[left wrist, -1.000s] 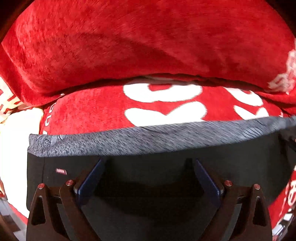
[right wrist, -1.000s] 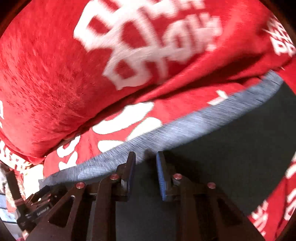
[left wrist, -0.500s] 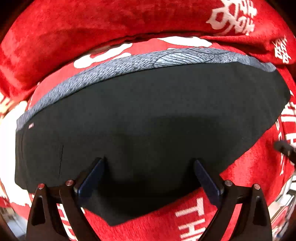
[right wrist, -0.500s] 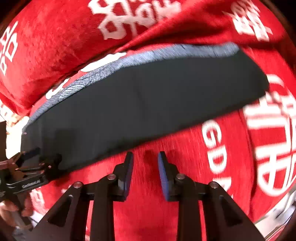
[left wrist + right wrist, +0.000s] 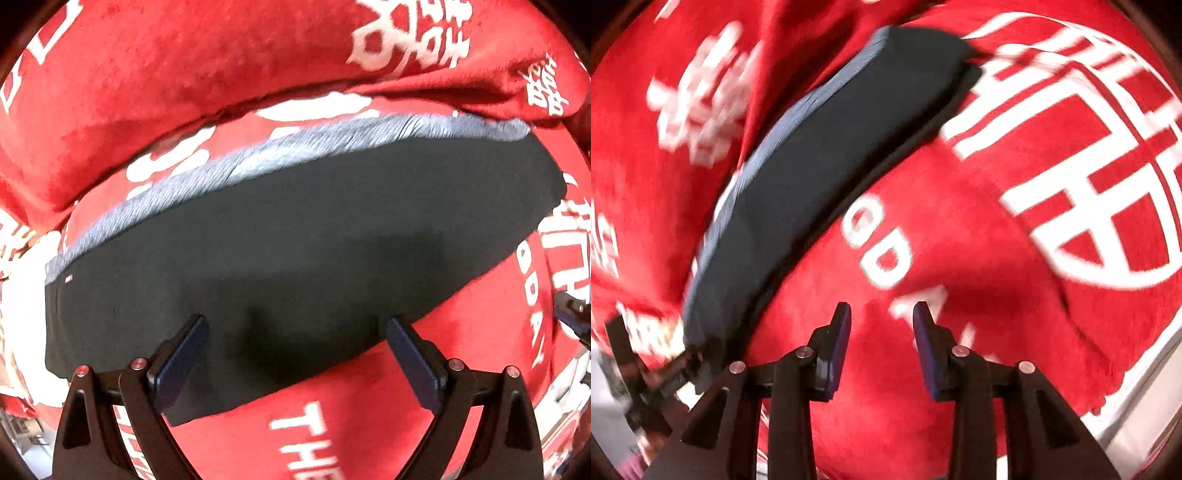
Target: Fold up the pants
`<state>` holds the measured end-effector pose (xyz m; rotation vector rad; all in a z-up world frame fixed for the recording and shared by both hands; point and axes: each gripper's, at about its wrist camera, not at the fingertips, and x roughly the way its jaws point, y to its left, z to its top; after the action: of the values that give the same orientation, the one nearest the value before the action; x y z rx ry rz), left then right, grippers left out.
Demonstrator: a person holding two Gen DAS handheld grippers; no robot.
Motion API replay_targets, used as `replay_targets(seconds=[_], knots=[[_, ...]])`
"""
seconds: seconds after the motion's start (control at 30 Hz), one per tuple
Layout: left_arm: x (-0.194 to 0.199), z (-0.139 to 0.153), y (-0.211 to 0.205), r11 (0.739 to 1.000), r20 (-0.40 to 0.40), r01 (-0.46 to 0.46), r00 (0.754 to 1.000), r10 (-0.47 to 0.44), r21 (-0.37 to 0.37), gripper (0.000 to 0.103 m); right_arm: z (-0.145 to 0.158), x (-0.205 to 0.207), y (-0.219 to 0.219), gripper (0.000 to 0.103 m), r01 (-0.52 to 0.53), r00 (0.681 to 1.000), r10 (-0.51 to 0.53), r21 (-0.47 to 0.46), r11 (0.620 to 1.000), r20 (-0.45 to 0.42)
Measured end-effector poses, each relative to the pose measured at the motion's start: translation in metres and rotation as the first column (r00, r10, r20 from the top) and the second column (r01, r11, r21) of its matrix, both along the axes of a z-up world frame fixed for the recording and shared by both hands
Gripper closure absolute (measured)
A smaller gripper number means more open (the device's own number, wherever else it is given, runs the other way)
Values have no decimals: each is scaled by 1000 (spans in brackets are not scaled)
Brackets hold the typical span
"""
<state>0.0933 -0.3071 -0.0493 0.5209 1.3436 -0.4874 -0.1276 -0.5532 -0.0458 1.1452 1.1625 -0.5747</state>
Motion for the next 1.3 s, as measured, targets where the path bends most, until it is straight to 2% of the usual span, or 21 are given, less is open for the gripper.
replay_targets(seconds=[0.2, 0.3, 0.43, 0.47, 0.53, 0.57, 0.7, 0.8, 1.0, 1.17, 1.3], knots=[[17, -15, -46, 997, 33, -79, 996, 79, -1, 6, -21, 5, -73, 65, 103, 989, -107, 45, 994, 100], [19, -28, -58, 992, 13, -125, 992, 125, 19, 6, -37, 11, -96, 65, 129, 982, -139, 82, 988, 125], [11, -37, -65, 991, 15, -123, 992, 123, 55, 6, -47, 14, -111, 66, 157, 969, -173, 103, 982, 179], [10, -37, -65, 991, 20, -118, 993, 117, 58, 6, -47, 16, -114, 79, 147, 967, -165, 103, 984, 194], [8, -38, -66, 992, 18, -111, 994, 110, 65, 6, -48, 20, -116, 95, 120, 973, -136, 97, 988, 187], [9, -39, -66, 992, 13, -110, 994, 109, 68, 6, -49, 16, -117, 96, 116, 975, -133, 102, 988, 181], [10, -41, -69, 992, 9, -101, 995, 101, 81, 5, -57, 10, -120, 96, 132, 976, -151, 127, 983, 159], [9, -40, -71, 992, 10, -97, 995, 97, 85, 5, -52, 9, -124, 90, 137, 976, -159, 153, 979, 146], [9, -42, -72, 991, 13, -103, 995, 102, 88, 3, -50, 16, -125, 89, 83, 978, -116, 189, 979, 172], [16, -47, -67, 990, -6, -115, 993, 116, 81, 2, -60, 20, -124, 71, 95, 985, -121, 191, 977, 127], [16, -47, -67, 991, -6, -108, 994, 109, 79, 2, -59, 18, -120, 70, 86, 985, -114, 202, 976, 128]])
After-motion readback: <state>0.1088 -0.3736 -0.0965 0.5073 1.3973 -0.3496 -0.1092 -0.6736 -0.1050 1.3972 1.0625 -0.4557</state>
